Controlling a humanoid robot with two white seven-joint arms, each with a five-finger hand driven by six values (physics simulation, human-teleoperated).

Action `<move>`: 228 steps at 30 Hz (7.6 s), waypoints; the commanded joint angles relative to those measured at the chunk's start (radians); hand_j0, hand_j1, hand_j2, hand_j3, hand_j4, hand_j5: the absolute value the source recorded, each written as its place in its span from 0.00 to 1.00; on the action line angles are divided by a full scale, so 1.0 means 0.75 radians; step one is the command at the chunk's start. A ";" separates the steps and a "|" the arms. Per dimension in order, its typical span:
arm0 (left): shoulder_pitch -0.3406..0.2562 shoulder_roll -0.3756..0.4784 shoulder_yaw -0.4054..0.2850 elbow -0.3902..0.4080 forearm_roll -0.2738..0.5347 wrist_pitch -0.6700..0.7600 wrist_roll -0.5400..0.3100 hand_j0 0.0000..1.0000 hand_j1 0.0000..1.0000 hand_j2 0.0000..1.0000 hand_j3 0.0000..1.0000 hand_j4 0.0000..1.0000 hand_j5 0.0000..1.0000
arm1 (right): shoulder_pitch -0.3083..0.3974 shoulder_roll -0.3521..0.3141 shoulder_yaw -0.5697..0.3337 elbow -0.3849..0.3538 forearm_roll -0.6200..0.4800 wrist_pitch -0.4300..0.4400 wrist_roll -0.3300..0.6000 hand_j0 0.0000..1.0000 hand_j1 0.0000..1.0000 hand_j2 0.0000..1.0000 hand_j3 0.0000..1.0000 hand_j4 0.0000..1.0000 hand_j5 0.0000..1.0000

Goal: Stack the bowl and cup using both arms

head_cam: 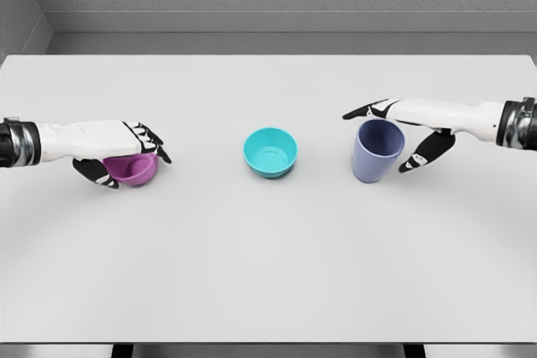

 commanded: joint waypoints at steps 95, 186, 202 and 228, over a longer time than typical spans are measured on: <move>-0.203 -0.494 -0.013 -0.084 -0.288 0.005 0.001 0.78 0.78 0.78 0.78 0.78 0.78 | -0.104 -0.030 -0.003 -0.001 0.038 -0.030 0.000 0.67 0.67 0.67 0.67 0.67 0.67; 0.616 -0.503 1.206 -0.121 0.130 -0.049 0.001 1.00 1.00 1.00 1.00 1.00 1.00 | -0.235 0.152 -0.003 -0.142 0.046 -0.053 0.000 0.67 0.67 0.67 0.67 0.67 0.67; 0.616 -0.505 1.206 -0.117 0.130 -0.049 0.001 1.00 1.00 1.00 1.00 1.00 1.00 | -0.237 0.209 -0.003 -0.194 0.048 -0.055 0.000 0.67 0.67 0.67 0.67 0.67 0.67; 0.612 -0.521 1.206 -0.117 0.127 -0.049 0.001 1.00 1.00 1.00 1.00 1.00 1.00 | -0.233 0.336 0.032 -0.163 0.132 -0.044 0.000 0.67 0.67 0.67 0.67 0.67 0.67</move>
